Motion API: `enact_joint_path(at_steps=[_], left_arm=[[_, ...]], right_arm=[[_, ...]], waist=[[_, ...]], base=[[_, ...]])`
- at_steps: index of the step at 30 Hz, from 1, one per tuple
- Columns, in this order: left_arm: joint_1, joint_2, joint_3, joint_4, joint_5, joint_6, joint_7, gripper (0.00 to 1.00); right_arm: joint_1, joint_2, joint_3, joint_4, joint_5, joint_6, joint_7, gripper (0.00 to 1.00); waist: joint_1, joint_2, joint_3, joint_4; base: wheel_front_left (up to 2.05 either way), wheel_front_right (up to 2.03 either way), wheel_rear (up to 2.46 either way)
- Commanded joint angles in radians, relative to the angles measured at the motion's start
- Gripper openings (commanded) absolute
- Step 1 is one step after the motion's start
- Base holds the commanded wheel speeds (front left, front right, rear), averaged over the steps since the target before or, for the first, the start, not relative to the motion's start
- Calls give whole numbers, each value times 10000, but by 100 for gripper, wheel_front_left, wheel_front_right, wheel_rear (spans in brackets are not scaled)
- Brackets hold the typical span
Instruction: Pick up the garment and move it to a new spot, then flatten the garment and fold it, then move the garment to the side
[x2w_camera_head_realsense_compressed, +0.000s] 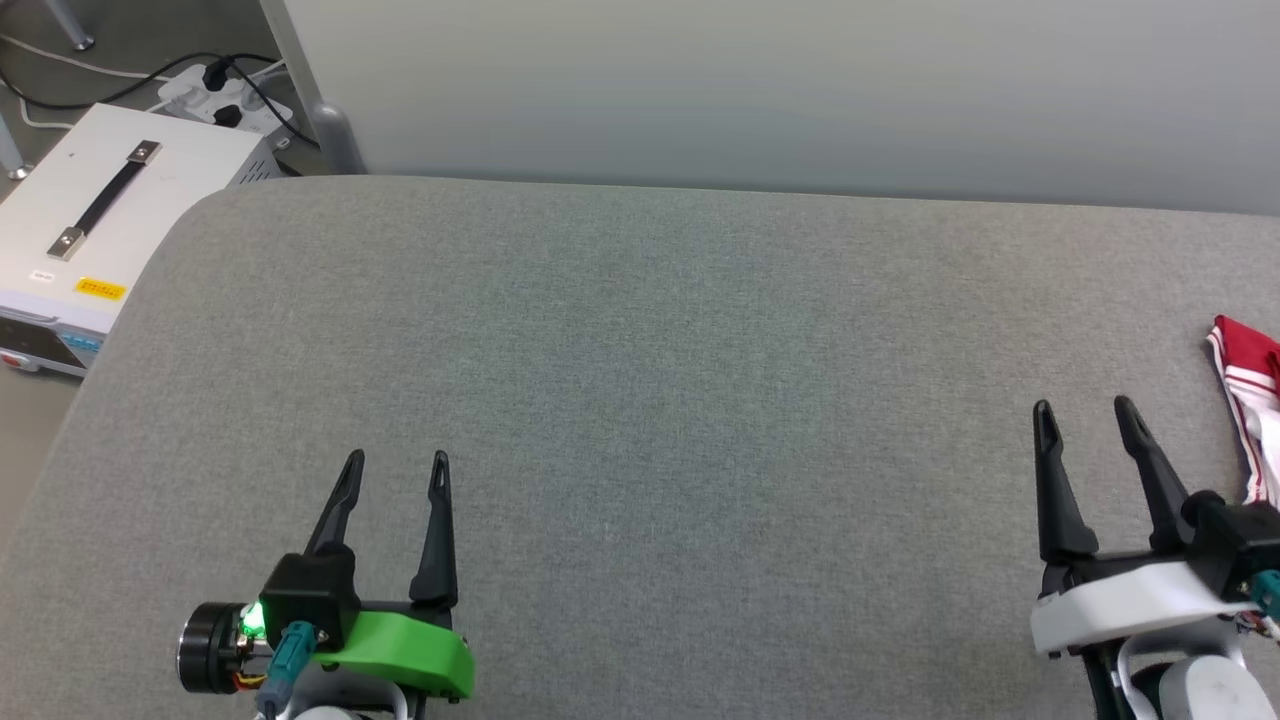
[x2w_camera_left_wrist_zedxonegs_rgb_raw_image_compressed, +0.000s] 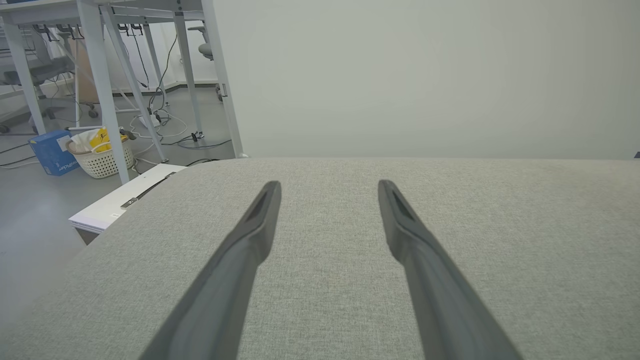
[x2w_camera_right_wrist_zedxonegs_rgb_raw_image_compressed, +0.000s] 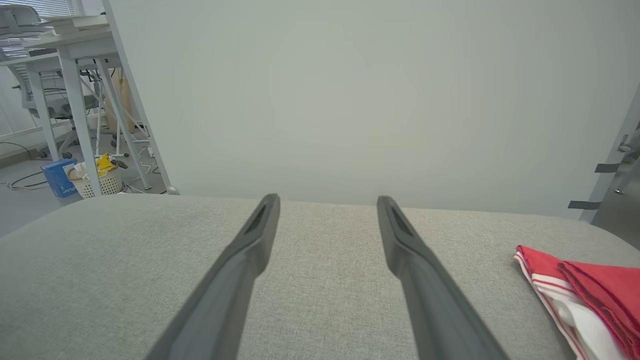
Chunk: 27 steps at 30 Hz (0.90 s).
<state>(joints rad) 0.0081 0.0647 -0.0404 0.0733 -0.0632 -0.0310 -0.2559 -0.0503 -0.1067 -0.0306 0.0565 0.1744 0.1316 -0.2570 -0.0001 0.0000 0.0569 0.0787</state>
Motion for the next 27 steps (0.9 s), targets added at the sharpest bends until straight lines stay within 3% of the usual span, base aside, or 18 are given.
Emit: enact_joint_path(at_steps=[1,27], left_arm=[[185,-52,26,18,-56,-33,-59,100],[755,-124,-11,156,-290,-233,-59,100]], right_arm=[[285,98,-8,-124,103,-9,-47,100],[1929,533,-41,-622,-196,-9,-47,100]], waist=[[1,0,-72,-5],[1,0,-662,-64]], base=[[0,0,0],[0,0,0]])
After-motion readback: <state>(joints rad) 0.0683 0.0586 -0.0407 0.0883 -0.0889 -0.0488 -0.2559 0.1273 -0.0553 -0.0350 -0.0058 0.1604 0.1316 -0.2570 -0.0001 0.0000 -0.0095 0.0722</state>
